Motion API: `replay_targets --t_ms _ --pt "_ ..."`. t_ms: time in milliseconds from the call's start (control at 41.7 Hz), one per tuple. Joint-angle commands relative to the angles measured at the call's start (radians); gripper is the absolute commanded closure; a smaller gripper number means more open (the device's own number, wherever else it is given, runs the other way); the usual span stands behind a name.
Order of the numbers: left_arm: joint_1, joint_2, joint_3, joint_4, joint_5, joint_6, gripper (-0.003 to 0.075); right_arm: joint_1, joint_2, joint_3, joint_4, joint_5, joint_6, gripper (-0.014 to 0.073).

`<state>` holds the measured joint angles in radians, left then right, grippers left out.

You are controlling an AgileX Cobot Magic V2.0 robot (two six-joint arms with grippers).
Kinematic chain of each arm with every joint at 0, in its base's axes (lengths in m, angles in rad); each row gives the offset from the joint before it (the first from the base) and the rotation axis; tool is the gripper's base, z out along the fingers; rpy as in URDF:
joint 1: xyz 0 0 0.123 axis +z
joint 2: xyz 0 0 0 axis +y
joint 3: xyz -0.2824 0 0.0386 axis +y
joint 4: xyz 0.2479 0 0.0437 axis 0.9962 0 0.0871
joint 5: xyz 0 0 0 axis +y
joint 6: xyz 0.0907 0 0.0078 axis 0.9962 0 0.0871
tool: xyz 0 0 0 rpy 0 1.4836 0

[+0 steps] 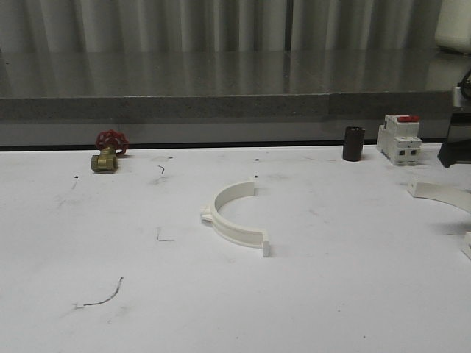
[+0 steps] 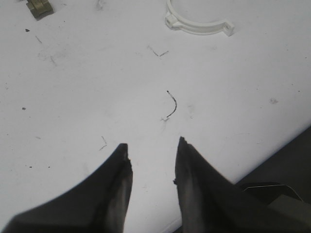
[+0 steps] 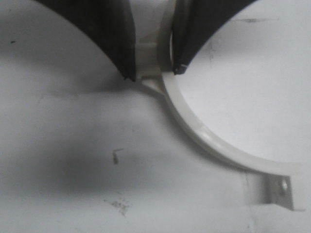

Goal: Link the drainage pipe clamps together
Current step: 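Lower the right gripper onto the other white half-ring's tab and close, then carry the second half-ring with the right gripper to the first half-ring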

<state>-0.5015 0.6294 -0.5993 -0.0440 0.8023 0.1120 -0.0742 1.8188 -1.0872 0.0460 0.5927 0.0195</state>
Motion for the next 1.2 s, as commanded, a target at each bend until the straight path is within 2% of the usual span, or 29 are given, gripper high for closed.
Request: replay_targets --t_ms 0,216,359,503,743,935,1174 --pt "0.002 -0.004 -0.026 -0.010 -0.066 0.000 0.0500 -0.007 -0.055 -0.033 -0.009 0.003 -0.002 0.0484" --pt "0.002 -0.004 -0.026 -0.010 -0.066 0.000 0.0500 0.036 -0.082 -0.138 -0.004 0.224 -0.002 0.0484" --pt "0.002 -0.004 -0.026 -0.010 -0.066 0.000 0.0500 0.132 -0.104 -0.197 0.008 0.313 0.003 0.0482" --pt "0.002 -0.004 -0.026 -0.010 -0.066 0.000 0.0500 0.275 -0.113 -0.251 -0.009 0.335 0.106 0.0463" --pt "0.002 -0.004 -0.026 -0.010 -0.066 0.000 0.0500 0.498 -0.070 -0.358 -0.169 0.352 0.392 0.0454" --pt "0.002 -0.004 -0.026 -0.010 -0.066 0.000 0.0500 0.546 -0.001 -0.399 -0.167 0.339 0.525 0.0454" --pt "0.002 -0.004 -0.026 -0.010 -0.066 0.000 0.0500 0.546 0.055 -0.405 -0.169 0.310 0.541 0.0456"
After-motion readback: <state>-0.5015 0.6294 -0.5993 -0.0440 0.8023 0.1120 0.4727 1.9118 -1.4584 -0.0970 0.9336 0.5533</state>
